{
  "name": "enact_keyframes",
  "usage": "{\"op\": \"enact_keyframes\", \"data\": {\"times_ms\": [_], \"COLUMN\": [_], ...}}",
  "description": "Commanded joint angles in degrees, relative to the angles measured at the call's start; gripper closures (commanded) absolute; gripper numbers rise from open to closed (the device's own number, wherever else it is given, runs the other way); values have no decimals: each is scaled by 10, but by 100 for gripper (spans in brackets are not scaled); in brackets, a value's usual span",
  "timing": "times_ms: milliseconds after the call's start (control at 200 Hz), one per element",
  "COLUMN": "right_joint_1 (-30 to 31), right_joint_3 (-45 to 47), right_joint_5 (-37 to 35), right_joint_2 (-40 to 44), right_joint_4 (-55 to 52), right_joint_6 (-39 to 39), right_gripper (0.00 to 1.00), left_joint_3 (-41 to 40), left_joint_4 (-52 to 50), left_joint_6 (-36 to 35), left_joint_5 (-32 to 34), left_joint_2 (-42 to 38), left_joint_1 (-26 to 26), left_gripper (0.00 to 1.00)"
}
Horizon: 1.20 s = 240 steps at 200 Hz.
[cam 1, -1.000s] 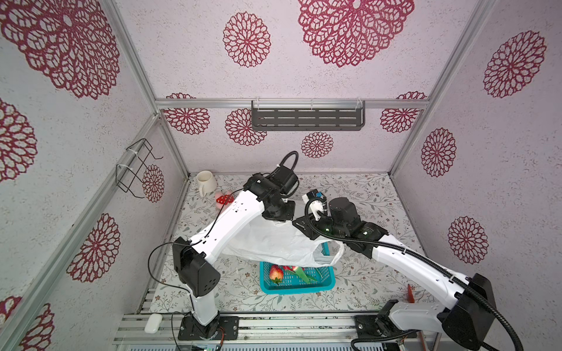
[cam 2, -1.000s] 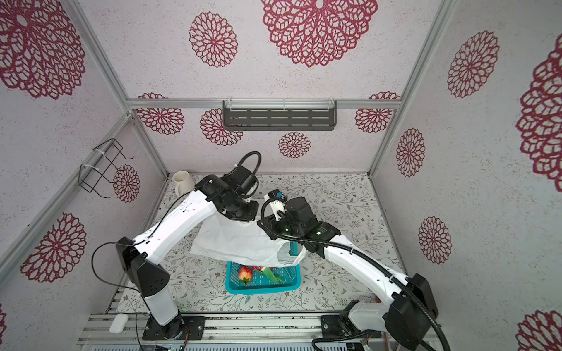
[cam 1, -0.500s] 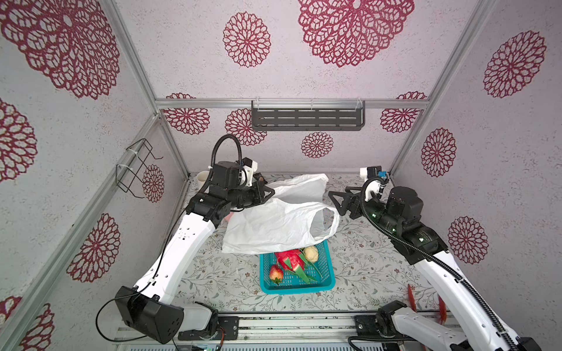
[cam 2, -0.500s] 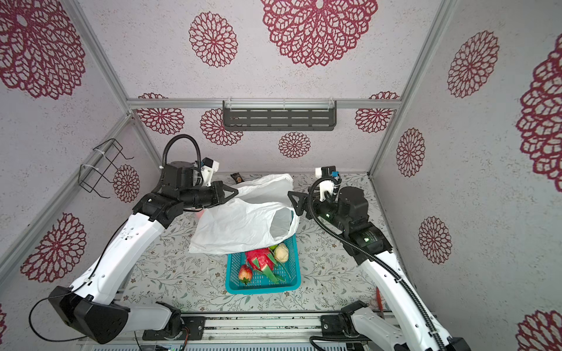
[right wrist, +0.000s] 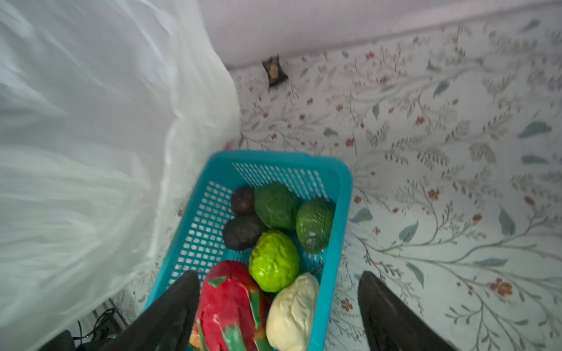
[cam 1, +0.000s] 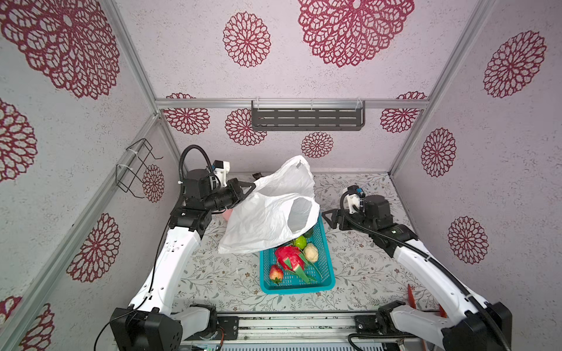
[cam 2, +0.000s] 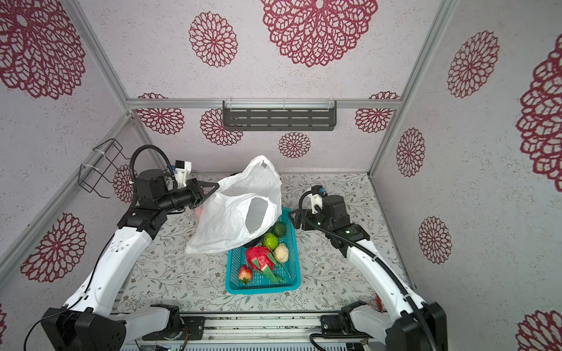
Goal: Place the fruits into the plastic bag
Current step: Move the bin to the center of the table.
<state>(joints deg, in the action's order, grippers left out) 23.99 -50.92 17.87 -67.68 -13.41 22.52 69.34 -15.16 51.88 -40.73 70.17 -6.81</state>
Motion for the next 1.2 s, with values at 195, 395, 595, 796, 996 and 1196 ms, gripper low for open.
{"op": "enact_keyframes", "data": {"times_ms": [195, 395, 595, 796, 996, 1196], "right_joint_1": [50, 25, -44, -99, -140, -140], "right_joint_3": [77, 78, 45, -31, -65, -94], "right_joint_5": [-59, -150, -192, -244, -286, -207], "right_joint_2": [-91, -116, -153, -191, -175, -102], "right_joint_4": [99, 32, -14, -55, -77, -94], "right_joint_6": [73, 99, 91, 81, 68, 3], "right_gripper": [21, 22, 23, 23, 22, 21], "left_joint_3": [-18, -34, -52, -77, -86, -105], "left_joint_4": [66, 66, 67, 66, 69, 102], "left_joint_6": [22, 22, 24, 13, 1, 8], "left_joint_5": [-3, 12, 12, 6, -7, -17], "left_joint_2": [-24, -29, -30, -17, -6, 1], "left_joint_1": [19, 21, 20, 18, 15, 7], "left_gripper": [100, 100, 100, 100, 100, 100]}}
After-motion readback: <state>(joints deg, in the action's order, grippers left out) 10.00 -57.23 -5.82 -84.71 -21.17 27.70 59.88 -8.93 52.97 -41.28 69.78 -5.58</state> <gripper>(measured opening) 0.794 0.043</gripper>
